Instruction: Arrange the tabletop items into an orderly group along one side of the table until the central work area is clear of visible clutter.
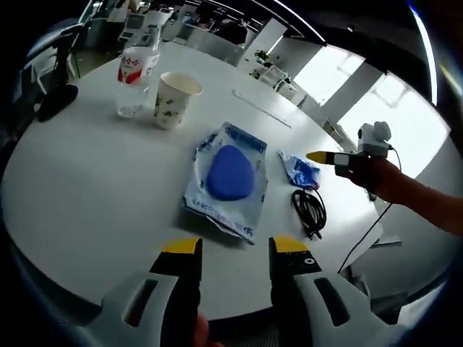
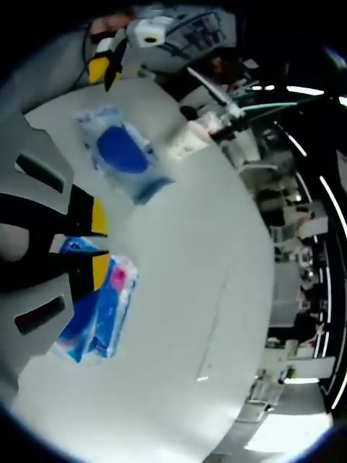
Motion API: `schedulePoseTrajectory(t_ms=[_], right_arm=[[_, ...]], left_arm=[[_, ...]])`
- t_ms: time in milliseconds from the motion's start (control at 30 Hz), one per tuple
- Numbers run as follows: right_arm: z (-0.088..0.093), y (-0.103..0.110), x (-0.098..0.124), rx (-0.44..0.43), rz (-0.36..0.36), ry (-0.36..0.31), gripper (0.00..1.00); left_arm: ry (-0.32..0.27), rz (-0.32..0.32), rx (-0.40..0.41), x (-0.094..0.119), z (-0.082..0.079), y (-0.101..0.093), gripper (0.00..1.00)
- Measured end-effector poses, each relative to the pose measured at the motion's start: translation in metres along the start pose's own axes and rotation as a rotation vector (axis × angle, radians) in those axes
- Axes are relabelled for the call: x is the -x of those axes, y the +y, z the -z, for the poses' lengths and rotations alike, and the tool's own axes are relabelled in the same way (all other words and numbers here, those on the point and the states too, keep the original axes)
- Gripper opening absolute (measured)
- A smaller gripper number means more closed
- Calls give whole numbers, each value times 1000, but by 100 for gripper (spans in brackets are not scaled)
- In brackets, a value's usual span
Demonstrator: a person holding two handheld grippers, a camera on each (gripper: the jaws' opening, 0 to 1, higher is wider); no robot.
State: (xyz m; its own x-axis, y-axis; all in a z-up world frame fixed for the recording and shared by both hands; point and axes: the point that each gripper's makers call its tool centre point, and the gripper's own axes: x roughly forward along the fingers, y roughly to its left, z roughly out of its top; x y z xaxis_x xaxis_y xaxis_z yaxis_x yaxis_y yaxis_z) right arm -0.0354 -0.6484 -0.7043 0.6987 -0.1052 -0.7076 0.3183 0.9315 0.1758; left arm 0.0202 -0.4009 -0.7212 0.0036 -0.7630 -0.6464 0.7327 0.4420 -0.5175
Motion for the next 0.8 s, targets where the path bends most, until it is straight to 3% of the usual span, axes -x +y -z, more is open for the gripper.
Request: schedulePoseTrajectory(t_ms=[300,500,800], right_arm=[[-2,28,-27,105,-86,52,10],[-5,34,-48,141,-123,78,13],[-12,38,-61,209,-149,114,13]], left_arm=[[31,4,-8,-13,3,-5,35],[48,-4,-21,-18,6,-6,35],[54,1,14,-25,6,-10,33]])
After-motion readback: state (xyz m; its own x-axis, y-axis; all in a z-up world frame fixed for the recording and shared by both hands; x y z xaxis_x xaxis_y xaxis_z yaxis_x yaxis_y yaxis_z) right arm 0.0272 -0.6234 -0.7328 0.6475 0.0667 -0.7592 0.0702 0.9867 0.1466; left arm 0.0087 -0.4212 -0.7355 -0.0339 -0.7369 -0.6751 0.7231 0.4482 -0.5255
